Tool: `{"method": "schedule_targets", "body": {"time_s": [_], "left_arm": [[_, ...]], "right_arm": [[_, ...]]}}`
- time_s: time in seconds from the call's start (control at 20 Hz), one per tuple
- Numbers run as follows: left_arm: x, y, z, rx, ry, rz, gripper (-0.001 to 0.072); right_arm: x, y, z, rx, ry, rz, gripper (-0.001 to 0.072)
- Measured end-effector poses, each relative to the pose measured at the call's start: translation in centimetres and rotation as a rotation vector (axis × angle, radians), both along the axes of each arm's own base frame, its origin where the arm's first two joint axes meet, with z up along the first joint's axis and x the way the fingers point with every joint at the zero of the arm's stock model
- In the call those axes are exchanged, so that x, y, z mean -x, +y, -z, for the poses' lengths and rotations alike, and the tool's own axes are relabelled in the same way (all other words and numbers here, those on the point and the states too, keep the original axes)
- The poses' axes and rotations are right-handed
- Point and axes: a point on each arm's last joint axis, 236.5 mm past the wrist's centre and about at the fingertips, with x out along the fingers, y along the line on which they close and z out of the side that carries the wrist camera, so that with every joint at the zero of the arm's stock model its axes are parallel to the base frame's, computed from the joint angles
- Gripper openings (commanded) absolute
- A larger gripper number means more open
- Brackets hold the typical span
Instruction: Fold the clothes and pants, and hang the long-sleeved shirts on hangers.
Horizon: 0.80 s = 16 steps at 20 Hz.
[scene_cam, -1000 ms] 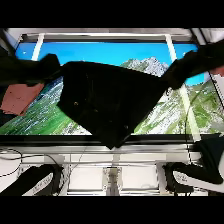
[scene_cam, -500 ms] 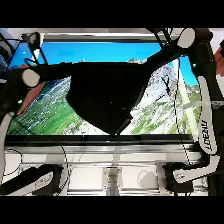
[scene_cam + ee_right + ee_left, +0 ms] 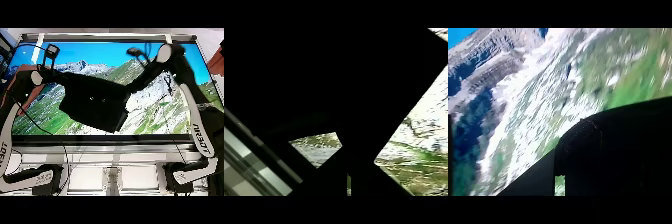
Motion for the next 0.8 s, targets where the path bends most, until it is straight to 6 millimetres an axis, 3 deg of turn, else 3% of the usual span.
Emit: {"method": "schedule_targets", "body": {"time_s": [0.25, 0.4, 0.6, 0.8], "left_arm": [[4.5, 1.9, 3.5, -0.202, 0.229, 0.159, 0.0039], [7.1, 2.7, 3.4, -0.254, 0.316, 0.202, 0.0039], [11.1, 3.7, 1.7, -0.282, 0.39, 0.227, 0.004], [15.5, 4.3, 3.3, -0.256, 0.506, 0.229, 0.004]], "right_arm": [[5.3, 2.8, 4.3, 0.05, 0.144, -0.07, 0.0006], [7.6, 3.0, 6.0, 0.074, 0.216, -0.08, 0.0006], [9.7, 3.0, 6.5, 0.082, 0.278, -0.082, 0.0008], [12.3, 3.2, 7.0, 0.052, 0.355, -0.078, 0.001]]}}
